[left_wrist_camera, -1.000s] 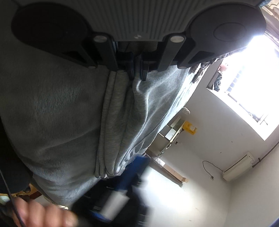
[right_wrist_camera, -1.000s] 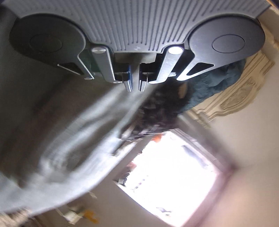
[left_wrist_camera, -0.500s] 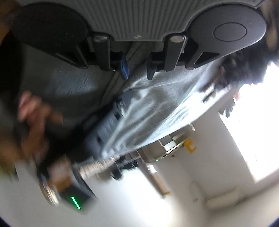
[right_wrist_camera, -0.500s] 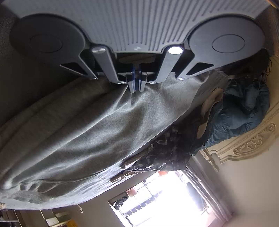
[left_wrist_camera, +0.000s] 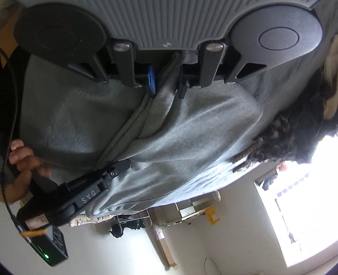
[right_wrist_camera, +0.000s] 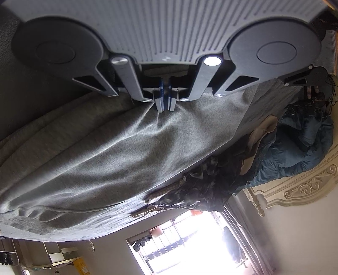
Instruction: Fold clothes
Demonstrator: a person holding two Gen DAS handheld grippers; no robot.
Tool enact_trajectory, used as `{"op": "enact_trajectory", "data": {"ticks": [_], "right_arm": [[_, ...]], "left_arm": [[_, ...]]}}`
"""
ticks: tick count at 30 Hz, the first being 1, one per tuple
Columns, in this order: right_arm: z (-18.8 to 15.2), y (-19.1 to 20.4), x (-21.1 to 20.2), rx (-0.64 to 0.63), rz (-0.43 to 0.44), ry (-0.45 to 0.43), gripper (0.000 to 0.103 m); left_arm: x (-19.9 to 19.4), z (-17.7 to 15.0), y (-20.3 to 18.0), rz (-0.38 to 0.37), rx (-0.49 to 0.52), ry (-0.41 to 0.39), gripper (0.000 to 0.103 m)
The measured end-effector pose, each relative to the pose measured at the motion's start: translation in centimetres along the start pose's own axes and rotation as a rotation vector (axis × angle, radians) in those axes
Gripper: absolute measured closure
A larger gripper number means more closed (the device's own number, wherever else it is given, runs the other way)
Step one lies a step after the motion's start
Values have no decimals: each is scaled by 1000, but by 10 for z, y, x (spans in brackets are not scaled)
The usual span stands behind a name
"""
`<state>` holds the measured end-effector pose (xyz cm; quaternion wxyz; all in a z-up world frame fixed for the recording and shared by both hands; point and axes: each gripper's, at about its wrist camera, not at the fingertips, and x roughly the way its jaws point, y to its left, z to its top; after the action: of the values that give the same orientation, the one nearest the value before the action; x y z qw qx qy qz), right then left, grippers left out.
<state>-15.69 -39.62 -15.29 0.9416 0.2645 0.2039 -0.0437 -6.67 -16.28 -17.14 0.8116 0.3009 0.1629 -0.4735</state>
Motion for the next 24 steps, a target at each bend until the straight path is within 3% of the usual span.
{"op": "enact_trajectory", "data": {"ticks": [4,9,15,18,24], "right_arm": [[1,0,2,-7,-3,5,102],[-1,3,1,-32,-14,-1,102],[-10,9,-2,-59,-43,-45,102],[-12,10,-3,-87,-47,-57,102],[-7,12,-13,-126,-43,-70,98]], "left_arm": [[-38,-2,15,-40,-65,2,81],[-80,12,30,-134,-215,-121,80],[-21,48,14,-138,-226,-193,80],[16,44,-1,-123,-203,-154,80],[26,26,-21,-43,-176,-191,79]]}}
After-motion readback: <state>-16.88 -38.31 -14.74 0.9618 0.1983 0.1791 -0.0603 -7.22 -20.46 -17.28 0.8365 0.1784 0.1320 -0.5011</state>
